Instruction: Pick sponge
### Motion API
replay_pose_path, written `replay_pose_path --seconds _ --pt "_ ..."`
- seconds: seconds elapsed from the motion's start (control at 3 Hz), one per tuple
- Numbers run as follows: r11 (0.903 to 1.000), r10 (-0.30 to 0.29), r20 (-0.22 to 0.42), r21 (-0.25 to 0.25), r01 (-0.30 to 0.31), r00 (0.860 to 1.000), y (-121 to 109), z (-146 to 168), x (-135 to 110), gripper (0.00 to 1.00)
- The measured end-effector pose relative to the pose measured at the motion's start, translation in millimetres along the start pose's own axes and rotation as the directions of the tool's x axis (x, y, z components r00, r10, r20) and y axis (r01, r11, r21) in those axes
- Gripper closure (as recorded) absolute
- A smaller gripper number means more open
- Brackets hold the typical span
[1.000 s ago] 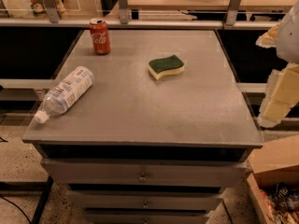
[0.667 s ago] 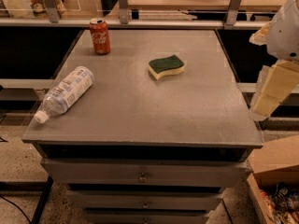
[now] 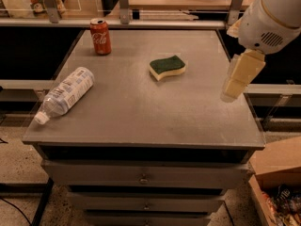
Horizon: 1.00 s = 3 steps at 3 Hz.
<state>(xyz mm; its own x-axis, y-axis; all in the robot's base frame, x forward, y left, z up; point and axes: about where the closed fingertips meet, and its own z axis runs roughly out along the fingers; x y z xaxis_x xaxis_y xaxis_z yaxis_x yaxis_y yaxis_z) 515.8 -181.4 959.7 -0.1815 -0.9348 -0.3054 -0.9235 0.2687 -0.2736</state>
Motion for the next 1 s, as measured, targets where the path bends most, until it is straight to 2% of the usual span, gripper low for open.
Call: replay_pose_path --seconds 0.33,1.0 --pt "0.9996 -0.026 0.055 0.012 0.025 0.998 -24.1 32.4 -27.1 0.00" --pt "0.9998 -0.020 0.094 0.001 0.020 0.995 -71.5 115.8 -66.8 0.00"
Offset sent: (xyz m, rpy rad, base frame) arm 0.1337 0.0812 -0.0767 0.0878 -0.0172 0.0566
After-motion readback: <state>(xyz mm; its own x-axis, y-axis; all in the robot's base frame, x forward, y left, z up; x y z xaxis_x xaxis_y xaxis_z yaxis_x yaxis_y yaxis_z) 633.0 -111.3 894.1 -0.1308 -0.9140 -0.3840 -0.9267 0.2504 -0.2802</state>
